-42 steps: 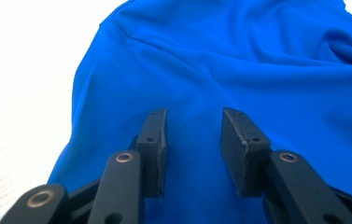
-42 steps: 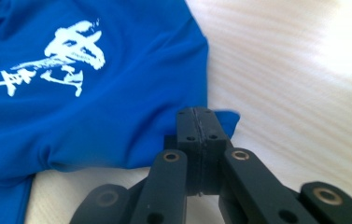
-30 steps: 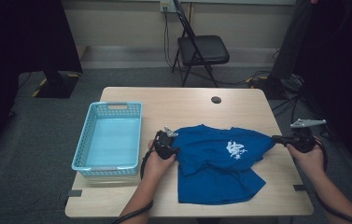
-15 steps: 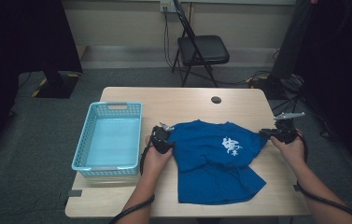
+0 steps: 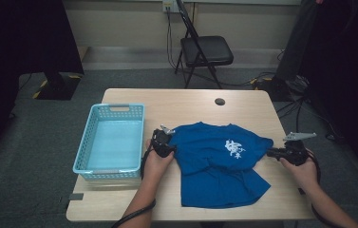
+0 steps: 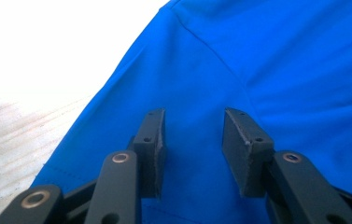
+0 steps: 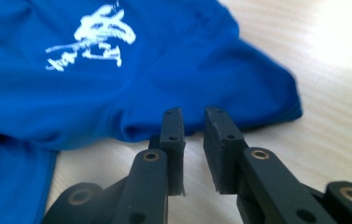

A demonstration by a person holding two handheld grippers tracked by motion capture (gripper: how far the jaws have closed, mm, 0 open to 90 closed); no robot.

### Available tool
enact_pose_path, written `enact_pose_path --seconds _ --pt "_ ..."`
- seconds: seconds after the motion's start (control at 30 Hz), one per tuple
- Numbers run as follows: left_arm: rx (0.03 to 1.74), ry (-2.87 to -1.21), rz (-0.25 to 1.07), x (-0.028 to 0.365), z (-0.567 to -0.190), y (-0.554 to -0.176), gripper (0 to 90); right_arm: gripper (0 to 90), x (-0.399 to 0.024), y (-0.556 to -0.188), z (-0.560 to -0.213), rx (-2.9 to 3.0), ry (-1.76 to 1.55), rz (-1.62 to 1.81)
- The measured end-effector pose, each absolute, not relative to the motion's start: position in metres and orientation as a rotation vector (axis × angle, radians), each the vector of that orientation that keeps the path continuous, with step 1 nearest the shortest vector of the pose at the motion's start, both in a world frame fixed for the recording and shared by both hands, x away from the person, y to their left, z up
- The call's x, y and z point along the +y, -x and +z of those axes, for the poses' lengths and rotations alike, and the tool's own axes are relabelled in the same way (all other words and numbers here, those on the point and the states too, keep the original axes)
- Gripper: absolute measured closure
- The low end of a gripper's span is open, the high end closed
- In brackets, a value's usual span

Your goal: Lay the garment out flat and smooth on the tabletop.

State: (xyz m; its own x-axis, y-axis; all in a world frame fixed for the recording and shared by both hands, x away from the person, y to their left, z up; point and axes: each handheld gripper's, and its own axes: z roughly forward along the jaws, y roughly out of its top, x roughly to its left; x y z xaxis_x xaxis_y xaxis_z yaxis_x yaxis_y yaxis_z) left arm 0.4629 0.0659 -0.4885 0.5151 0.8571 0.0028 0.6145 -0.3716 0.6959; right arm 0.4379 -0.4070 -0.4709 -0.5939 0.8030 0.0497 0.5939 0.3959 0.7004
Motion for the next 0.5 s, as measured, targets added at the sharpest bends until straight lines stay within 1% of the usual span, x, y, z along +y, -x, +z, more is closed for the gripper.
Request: enact_pose_path --seconds 0.23,0.5 --pt "1.189 -2.112 0.478 0.066 -0.488 -0.462 59.3 72.3 -0.402 -0.448 -0.481 2.365 -1.269 1.017" --pt "1.186 -2.114 0.469 0.067 -0.489 -0.461 59.0 71.1 -0.392 -0.456 -0.481 2.353 -1.282 1.039"
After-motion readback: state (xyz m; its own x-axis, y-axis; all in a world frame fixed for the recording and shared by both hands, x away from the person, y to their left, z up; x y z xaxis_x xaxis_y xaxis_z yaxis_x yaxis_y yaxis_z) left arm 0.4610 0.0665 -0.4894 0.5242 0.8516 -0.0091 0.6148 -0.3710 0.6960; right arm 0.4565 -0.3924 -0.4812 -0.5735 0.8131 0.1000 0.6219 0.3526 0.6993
